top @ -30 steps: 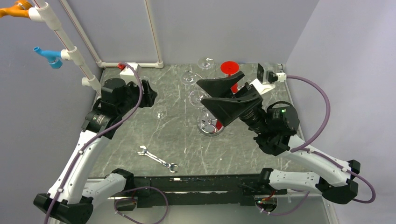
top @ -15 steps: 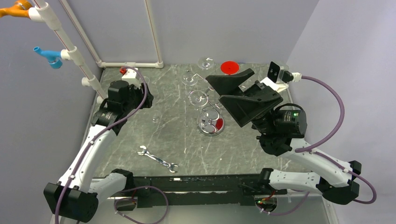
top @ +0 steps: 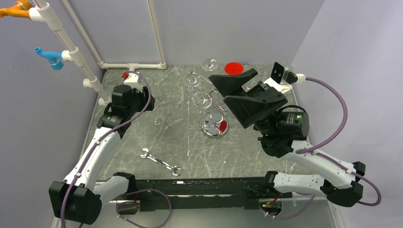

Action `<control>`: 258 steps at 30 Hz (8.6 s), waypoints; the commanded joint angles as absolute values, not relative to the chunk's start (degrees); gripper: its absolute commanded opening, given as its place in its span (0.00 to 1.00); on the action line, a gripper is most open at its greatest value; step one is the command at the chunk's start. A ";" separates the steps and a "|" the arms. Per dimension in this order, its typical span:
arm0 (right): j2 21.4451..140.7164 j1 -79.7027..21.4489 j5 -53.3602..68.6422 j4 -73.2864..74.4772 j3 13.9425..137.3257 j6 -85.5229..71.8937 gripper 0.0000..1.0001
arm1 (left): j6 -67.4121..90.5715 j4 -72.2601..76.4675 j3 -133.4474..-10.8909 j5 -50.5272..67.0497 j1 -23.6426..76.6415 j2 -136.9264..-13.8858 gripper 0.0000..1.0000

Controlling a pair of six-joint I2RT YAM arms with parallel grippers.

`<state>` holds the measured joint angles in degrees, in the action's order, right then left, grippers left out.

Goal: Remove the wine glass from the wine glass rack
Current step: Place the wine glass at the center of the board, then pick up the wine glass from the wine rack.

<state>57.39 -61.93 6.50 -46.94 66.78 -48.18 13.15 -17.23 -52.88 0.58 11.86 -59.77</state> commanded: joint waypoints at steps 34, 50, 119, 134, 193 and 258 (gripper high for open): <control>48.30 -62.09 -13.14 -18.90 63.63 -34.81 1.00 | 9.14 1.82 -46.32 -5.64 7.56 -67.25 0.00; 47.53 -62.16 -12.45 -15.30 64.36 -33.66 1.00 | 10.40 -4.82 -50.75 -5.30 7.58 -73.61 0.11; 51.26 -62.14 -23.58 15.92 65.48 -48.80 0.99 | 15.74 -11.57 -56.86 18.23 8.57 -49.79 0.79; 55.81 -62.08 -31.64 18.26 63.96 -71.89 0.84 | 13.62 -12.55 -55.47 14.88 8.61 -48.03 0.72; 62.73 -67.37 -49.37 19.24 70.09 -87.10 0.61 | 11.73 -15.04 -54.56 10.05 8.61 -45.31 0.69; 62.54 -67.32 -50.98 17.28 69.35 -85.98 0.00 | 10.99 -15.65 -54.67 8.46 8.60 -45.79 0.69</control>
<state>64.79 -67.18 -49.47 19.68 67.88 -85.23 11.68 -16.27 -54.54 9.13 8.47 -45.91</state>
